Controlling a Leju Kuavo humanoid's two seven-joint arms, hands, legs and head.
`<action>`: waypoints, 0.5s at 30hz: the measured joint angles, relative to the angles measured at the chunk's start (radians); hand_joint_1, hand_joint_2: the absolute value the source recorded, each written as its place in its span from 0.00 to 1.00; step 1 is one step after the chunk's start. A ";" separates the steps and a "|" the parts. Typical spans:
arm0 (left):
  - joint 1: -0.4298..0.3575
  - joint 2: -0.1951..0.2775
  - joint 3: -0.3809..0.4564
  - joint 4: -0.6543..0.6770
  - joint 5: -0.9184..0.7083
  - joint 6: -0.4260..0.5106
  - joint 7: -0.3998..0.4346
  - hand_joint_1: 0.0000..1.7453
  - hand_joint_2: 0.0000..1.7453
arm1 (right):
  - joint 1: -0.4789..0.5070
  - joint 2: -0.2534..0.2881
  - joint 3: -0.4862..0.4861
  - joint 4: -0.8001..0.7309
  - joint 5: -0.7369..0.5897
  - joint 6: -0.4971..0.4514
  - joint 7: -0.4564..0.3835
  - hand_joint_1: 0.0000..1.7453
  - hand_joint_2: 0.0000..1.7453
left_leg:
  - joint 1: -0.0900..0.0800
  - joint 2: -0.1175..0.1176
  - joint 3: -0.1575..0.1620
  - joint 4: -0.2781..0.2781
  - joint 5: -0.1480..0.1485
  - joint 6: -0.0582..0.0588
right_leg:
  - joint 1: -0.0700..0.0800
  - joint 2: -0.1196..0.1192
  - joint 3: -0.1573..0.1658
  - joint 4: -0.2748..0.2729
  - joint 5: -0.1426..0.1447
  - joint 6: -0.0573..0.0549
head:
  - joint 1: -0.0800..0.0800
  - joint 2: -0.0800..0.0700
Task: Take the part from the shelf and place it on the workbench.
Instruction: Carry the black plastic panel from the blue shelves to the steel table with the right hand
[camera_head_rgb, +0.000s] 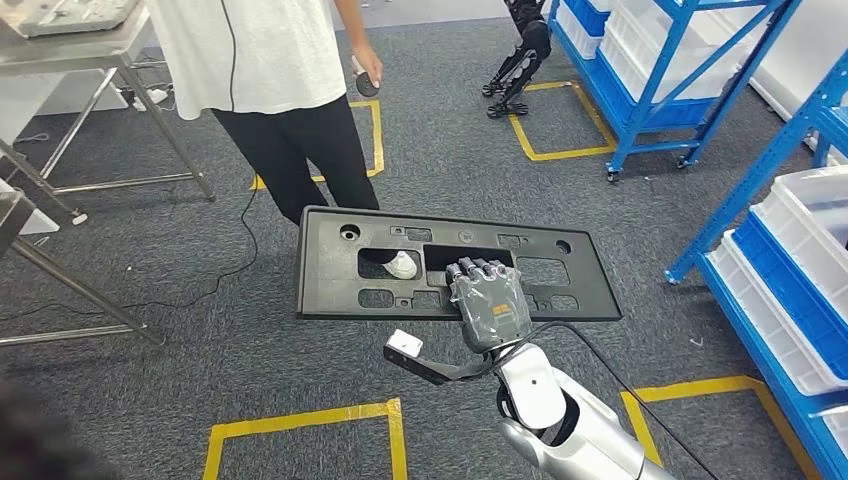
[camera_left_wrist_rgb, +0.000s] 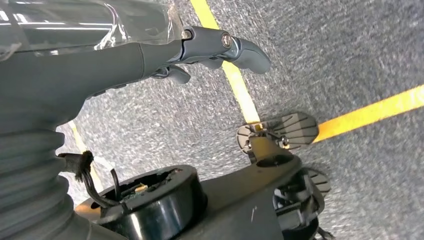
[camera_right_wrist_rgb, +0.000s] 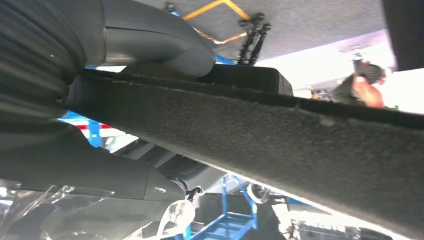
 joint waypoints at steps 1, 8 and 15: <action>-0.001 0.000 0.000 0.000 -0.001 0.000 0.000 0.00 1.00 | 0.000 -0.001 0.000 0.000 0.000 0.000 0.000 1.00 1.00 | 0.001 -0.011 -0.004 0.007 -0.004 -0.007 | -0.003 0.017 0.018 -0.043 0.016 -0.001 | 0.000 0.000; 0.005 0.000 0.000 0.000 -0.002 0.000 -0.003 0.00 1.00 | -0.006 0.002 0.000 -0.003 0.000 0.001 0.001 1.00 1.00 | 0.006 0.059 -0.077 0.138 -0.067 -0.038 | 0.004 -0.026 0.036 -0.069 0.015 -0.041 | -0.001 0.000; 0.003 -0.002 0.000 0.000 -0.002 -0.001 -0.004 0.00 1.00 | -0.005 0.003 0.000 -0.003 -0.001 0.003 0.000 1.00 1.00 | 0.002 0.127 -0.076 0.120 -0.027 -0.028 | 0.015 -0.110 0.059 -0.069 -0.007 -0.041 | -0.001 0.000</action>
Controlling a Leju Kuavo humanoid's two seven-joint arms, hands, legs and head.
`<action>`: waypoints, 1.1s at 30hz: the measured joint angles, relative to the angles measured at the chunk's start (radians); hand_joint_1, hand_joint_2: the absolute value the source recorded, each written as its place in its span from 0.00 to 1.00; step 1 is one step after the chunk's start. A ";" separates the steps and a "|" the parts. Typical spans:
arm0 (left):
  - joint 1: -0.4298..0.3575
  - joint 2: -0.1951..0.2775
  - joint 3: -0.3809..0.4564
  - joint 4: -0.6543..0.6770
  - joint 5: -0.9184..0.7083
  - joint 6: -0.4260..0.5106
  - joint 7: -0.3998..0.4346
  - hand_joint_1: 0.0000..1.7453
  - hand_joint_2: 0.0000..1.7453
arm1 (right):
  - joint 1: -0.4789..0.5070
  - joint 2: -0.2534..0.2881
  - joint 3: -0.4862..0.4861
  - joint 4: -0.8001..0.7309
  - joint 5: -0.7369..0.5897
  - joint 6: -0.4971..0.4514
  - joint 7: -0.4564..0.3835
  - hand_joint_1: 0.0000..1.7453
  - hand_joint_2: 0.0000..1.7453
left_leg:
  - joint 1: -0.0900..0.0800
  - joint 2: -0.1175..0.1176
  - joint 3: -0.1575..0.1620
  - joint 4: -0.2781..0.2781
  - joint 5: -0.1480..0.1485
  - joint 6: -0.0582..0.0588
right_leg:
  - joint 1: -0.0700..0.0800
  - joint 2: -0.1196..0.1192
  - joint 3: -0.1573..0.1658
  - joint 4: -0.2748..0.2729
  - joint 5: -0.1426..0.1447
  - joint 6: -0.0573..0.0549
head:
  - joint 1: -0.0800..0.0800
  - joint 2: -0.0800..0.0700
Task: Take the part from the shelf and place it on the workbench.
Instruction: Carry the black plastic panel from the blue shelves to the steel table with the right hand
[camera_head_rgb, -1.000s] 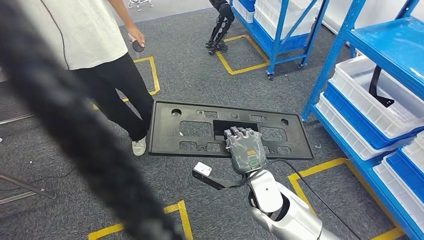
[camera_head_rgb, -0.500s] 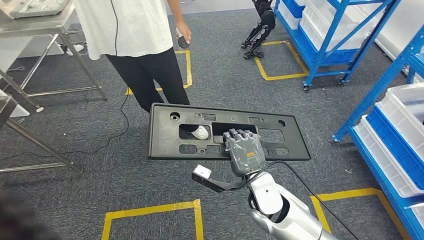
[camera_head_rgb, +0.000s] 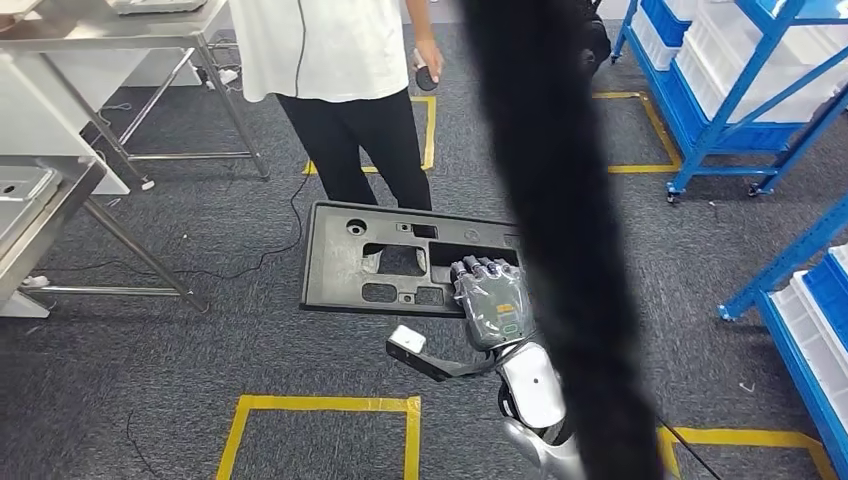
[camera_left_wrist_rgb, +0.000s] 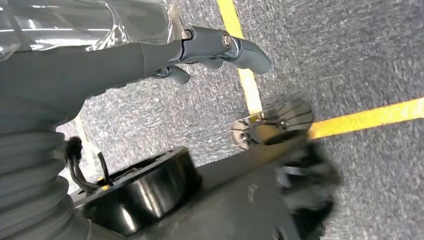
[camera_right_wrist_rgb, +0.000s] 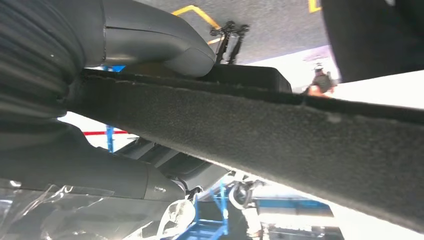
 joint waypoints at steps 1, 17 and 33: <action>-0.001 0.000 0.000 0.000 0.000 0.000 0.000 0.00 1.00 | -0.001 0.000 0.000 0.000 -0.001 0.000 0.000 1.00 1.00 | -0.007 0.018 0.029 -0.056 0.016 0.006 | 0.001 -0.009 0.004 0.000 -0.004 0.004 | 0.000 0.000; 0.012 0.003 0.001 0.000 -0.010 -0.004 0.008 0.00 1.00 | 0.012 -0.002 -0.001 0.000 -0.011 -0.007 -0.001 1.00 1.00 | -0.004 -0.137 0.072 -0.103 0.013 0.023 | -0.017 0.127 -0.035 0.021 0.018 0.034 | 0.002 0.000; 0.036 0.012 0.020 0.000 0.001 -0.003 -0.029 0.00 1.00 | 0.007 0.041 0.012 0.024 -0.044 -0.021 -0.022 1.00 1.00 | -0.020 0.030 0.049 -0.097 0.019 0.011 | 0.005 -0.027 0.007 0.002 -0.014 0.000 | -0.001 0.000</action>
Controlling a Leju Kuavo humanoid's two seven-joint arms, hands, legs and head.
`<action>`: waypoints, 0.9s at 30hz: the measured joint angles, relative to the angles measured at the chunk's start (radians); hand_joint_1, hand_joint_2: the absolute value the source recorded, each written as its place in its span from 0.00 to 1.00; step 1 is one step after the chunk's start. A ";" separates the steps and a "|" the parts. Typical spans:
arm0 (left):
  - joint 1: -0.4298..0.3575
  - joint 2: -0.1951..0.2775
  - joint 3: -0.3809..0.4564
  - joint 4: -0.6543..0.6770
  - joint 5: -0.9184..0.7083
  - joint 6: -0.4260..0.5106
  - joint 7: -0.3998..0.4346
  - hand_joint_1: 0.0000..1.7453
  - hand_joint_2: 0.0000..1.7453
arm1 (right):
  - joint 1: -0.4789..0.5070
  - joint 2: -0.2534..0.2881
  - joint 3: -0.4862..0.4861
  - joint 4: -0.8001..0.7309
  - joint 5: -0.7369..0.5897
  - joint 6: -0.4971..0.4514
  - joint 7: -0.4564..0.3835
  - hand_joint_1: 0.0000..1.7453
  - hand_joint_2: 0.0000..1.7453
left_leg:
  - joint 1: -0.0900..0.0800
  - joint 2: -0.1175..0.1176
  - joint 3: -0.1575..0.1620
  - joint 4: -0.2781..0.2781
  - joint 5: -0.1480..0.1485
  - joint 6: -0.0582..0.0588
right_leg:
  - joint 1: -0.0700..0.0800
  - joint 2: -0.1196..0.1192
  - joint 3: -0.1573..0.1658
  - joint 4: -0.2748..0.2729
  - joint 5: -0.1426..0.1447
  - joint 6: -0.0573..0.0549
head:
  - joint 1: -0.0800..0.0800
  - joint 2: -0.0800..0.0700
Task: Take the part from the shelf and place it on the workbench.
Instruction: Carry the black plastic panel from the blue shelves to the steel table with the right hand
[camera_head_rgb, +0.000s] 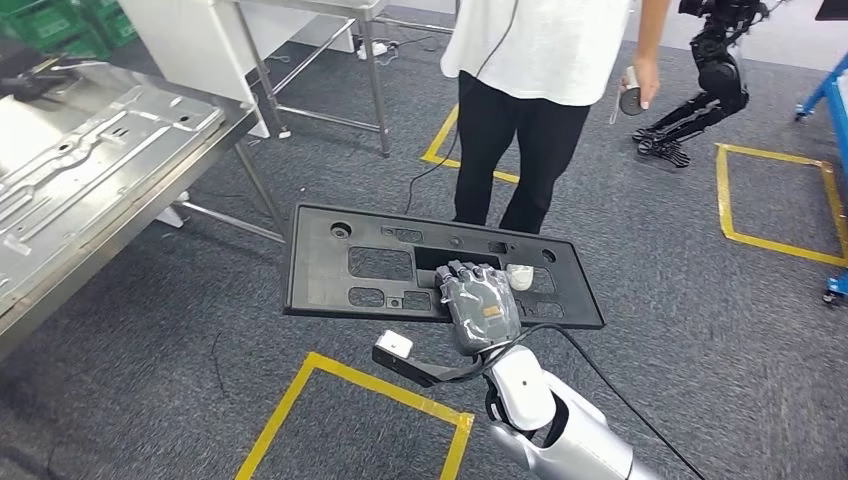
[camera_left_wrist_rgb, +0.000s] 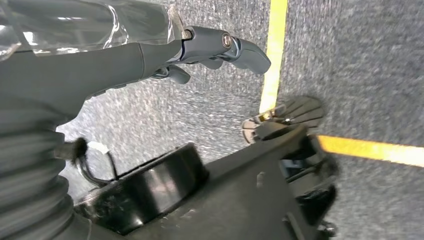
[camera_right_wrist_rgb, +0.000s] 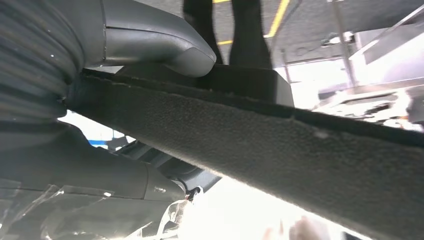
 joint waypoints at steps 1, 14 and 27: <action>-0.002 0.001 0.004 0.000 0.004 0.003 -0.001 0.00 1.00 | -0.004 0.003 0.001 0.003 0.000 0.000 -0.004 1.00 1.00 | -0.005 -0.006 0.000 -0.003 -0.002 0.003 | 0.000 -0.010 0.003 -0.001 -0.003 0.005 | 0.000 0.000; 0.011 -0.013 0.035 0.000 0.016 -0.001 0.008 0.00 1.00 | -0.035 0.017 0.031 0.011 0.014 0.023 -0.028 1.00 1.00 | 0.026 -0.165 0.031 -0.008 -0.011 0.002 | -0.023 0.142 -0.049 0.028 0.032 0.041 | 0.002 0.000; 0.008 -0.020 0.051 0.000 0.001 -0.003 -0.002 0.00 1.00 | -0.024 0.020 0.040 0.008 -0.090 0.026 -0.016 1.00 1.00 | 0.020 -0.052 -0.081 0.185 -0.065 -0.010 | -0.002 0.030 -0.026 0.006 0.021 -0.012 | 0.000 0.000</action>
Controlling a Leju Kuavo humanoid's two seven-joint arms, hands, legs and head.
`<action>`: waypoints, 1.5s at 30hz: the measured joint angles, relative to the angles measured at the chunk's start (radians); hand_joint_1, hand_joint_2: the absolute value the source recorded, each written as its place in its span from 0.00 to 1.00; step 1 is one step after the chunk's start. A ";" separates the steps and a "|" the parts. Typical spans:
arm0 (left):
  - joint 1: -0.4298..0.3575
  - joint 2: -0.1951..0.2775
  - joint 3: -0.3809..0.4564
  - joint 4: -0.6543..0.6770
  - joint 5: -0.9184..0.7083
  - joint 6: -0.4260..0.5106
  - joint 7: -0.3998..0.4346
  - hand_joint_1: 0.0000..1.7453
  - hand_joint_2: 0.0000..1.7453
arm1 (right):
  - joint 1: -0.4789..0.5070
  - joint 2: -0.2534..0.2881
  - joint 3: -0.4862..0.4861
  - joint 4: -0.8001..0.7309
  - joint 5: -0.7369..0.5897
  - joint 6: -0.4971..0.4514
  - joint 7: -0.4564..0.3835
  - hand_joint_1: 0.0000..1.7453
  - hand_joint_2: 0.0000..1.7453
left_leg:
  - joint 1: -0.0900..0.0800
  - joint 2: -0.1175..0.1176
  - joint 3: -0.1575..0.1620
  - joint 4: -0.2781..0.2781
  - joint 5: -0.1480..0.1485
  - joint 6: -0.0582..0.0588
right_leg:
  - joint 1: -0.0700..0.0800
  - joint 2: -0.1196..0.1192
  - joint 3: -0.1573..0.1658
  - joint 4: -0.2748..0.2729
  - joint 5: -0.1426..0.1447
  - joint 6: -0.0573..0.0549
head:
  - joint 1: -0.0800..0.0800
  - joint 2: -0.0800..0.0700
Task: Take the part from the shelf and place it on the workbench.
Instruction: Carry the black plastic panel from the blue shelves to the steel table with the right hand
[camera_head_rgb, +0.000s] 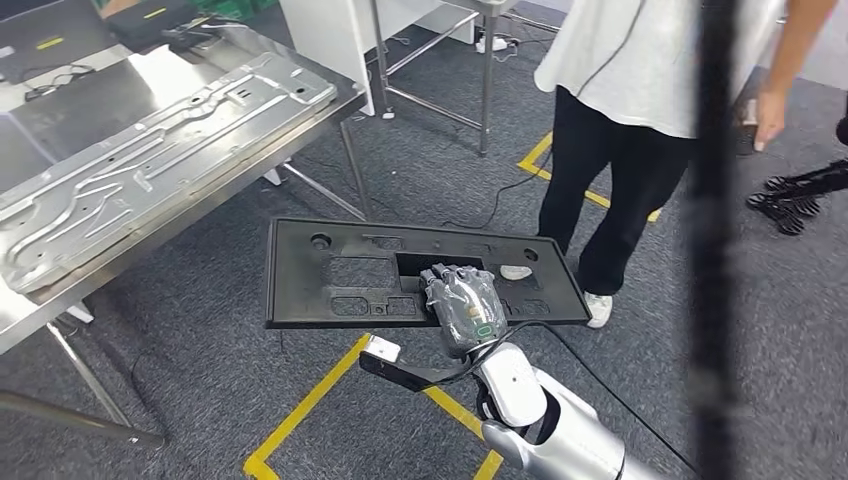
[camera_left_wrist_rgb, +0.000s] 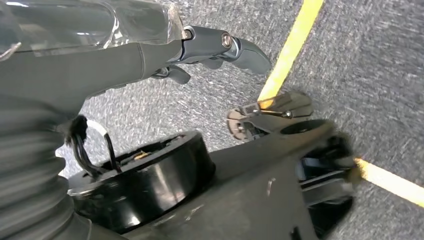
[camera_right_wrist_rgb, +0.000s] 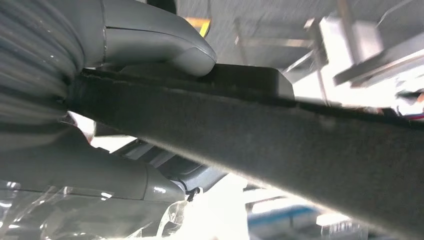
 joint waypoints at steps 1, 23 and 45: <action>-0.002 0.002 0.001 0.000 -0.002 0.000 0.001 0.00 1.00 | 0.001 0.000 -0.002 -0.002 -0.021 -0.003 0.003 1.00 1.00 | -0.008 0.026 0.038 -0.075 0.026 0.010 | 0.003 -0.011 0.005 0.000 -0.004 0.001 | 0.000 0.000; 0.004 0.017 0.005 0.000 -0.019 0.006 0.007 0.00 1.00 | 0.016 -0.025 -0.023 -0.046 0.061 -0.022 0.031 1.00 1.00 | 0.013 -0.094 0.085 -0.148 0.028 -0.009 | -0.023 0.088 -0.013 0.013 0.006 0.018 | 0.002 0.000; -0.014 0.008 0.004 -0.001 -0.063 -0.008 0.019 0.00 1.00 | 0.057 -0.074 -0.006 -0.138 0.262 -0.006 -0.064 1.00 1.00 | 0.011 -0.070 0.120 -0.202 0.056 0.032 | -0.010 0.063 -0.096 0.221 -0.090 0.055 | 0.004 0.000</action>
